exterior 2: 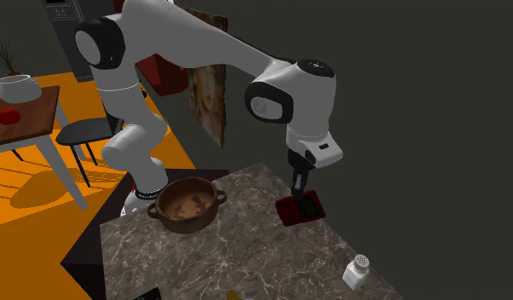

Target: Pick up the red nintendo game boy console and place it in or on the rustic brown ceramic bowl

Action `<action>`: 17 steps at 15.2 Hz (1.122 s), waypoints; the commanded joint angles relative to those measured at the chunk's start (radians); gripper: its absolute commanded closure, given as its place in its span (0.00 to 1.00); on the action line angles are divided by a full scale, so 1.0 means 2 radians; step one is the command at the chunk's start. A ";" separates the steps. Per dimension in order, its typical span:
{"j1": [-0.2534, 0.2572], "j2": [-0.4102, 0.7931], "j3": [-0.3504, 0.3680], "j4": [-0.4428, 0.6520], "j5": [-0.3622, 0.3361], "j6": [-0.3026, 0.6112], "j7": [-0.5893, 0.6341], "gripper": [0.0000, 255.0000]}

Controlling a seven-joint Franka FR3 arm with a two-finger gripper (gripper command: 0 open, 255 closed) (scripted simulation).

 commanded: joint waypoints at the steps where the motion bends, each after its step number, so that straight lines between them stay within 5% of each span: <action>1: 0.001 -0.005 0.001 0.009 -0.001 -0.014 0.003 1.00; 17: 0.001 -0.016 0.001 0.104 -0.005 -0.119 0.010 1.00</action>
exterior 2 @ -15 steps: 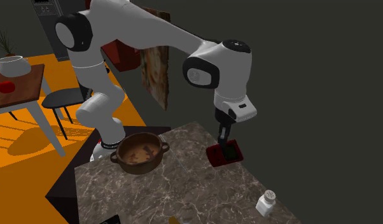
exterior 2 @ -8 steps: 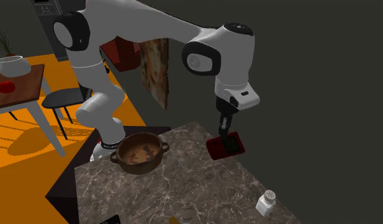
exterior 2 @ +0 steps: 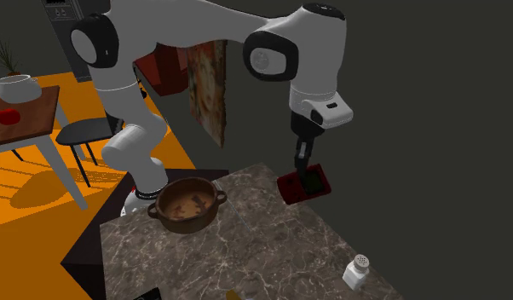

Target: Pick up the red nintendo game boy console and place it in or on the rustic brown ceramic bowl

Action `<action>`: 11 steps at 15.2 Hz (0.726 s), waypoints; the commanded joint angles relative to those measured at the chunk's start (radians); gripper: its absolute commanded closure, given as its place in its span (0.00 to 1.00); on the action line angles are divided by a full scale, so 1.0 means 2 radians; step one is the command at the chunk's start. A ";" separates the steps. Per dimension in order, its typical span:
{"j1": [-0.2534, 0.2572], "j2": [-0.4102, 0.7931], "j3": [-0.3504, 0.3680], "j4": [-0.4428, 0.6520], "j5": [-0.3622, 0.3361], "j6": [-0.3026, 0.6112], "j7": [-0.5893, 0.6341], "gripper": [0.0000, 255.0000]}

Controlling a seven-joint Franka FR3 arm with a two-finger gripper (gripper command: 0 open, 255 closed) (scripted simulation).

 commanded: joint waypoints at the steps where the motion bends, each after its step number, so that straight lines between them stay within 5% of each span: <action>1: 0.000 0.000 0.000 0.011 0.000 -0.011 0.001 1.00; 11: -0.013 -0.200 0.001 -0.173 -0.035 -0.025 0.003 1.00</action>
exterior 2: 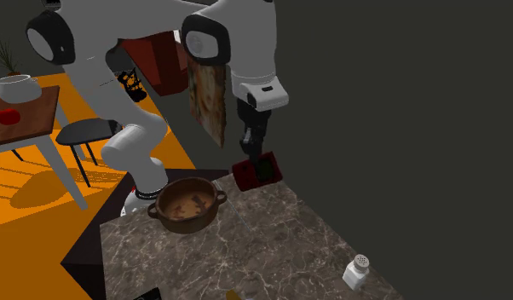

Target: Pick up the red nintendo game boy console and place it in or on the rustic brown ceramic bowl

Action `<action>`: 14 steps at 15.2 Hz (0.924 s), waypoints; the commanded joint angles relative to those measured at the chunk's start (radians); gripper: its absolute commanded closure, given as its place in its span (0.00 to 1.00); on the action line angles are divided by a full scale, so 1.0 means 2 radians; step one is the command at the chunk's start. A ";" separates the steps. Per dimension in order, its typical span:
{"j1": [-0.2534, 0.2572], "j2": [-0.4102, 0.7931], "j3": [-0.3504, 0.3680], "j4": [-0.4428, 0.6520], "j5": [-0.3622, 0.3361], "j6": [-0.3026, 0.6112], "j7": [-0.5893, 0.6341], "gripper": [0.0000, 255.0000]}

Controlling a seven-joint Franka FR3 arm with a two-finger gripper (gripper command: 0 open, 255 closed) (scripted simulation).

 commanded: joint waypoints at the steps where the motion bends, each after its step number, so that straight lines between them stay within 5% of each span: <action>1: -0.004 -0.039 0.001 -0.031 -0.006 -0.007 0.001 1.00; 14: -0.045 -0.294 -0.001 -0.163 -0.042 -0.131 -0.018 1.00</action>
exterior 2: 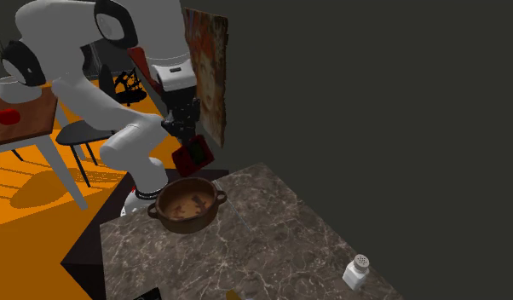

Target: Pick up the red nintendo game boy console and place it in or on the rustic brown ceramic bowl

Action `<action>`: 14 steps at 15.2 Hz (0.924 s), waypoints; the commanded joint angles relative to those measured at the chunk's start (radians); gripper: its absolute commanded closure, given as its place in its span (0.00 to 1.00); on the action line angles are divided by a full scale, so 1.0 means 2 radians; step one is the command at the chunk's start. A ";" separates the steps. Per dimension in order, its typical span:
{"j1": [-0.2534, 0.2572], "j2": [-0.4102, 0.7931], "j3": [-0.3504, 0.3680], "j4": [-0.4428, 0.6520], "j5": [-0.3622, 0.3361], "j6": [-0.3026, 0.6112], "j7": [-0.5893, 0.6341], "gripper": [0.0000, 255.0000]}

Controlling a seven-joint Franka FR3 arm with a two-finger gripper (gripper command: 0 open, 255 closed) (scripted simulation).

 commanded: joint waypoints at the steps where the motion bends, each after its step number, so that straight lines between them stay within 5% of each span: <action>1: -0.009 -0.043 -0.004 -0.020 -0.008 -0.024 -0.007 1.00; 4: -0.020 -0.099 -0.007 -0.032 -0.017 -0.067 -0.017 1.00; 14: -0.027 -0.132 -0.017 -0.114 -0.028 -0.019 -0.018 1.00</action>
